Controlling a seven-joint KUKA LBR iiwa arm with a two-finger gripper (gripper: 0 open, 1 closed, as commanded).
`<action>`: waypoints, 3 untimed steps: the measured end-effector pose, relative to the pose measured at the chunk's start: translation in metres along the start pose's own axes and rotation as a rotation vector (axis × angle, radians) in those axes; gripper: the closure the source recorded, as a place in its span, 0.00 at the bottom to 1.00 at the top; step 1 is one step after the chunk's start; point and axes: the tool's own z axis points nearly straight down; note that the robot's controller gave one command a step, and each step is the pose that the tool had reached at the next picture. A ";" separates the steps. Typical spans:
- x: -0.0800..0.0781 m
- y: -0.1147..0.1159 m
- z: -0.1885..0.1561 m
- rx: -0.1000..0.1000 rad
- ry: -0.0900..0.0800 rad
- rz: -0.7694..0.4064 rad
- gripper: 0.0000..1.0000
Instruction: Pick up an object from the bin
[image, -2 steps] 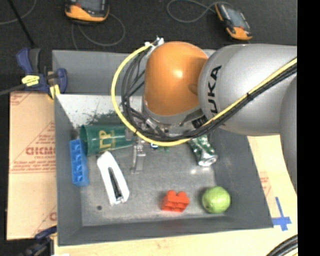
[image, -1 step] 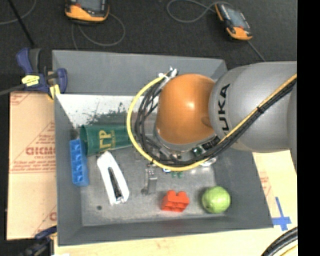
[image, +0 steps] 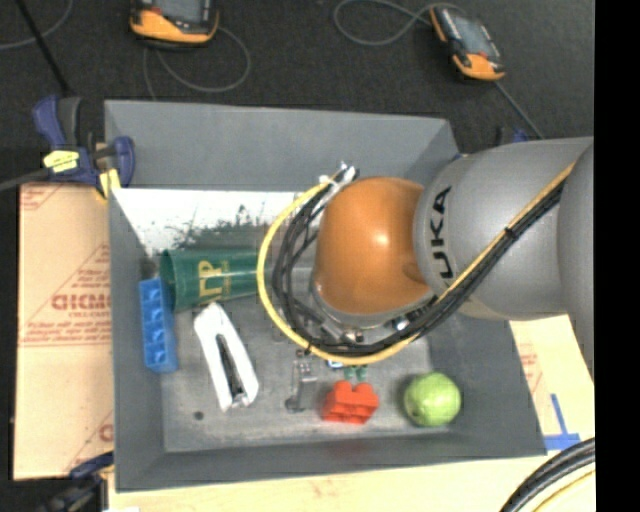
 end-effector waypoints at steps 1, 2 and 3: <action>0.002 -0.029 -0.015 -0.005 -0.005 0.005 0.00; 0.001 -0.059 0.003 -0.002 -0.009 0.000 0.00; 0.006 -0.111 0.039 -0.003 -0.004 0.173 1.00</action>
Offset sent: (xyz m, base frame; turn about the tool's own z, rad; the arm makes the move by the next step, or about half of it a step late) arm -0.0007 -0.0670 -0.0200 -0.0121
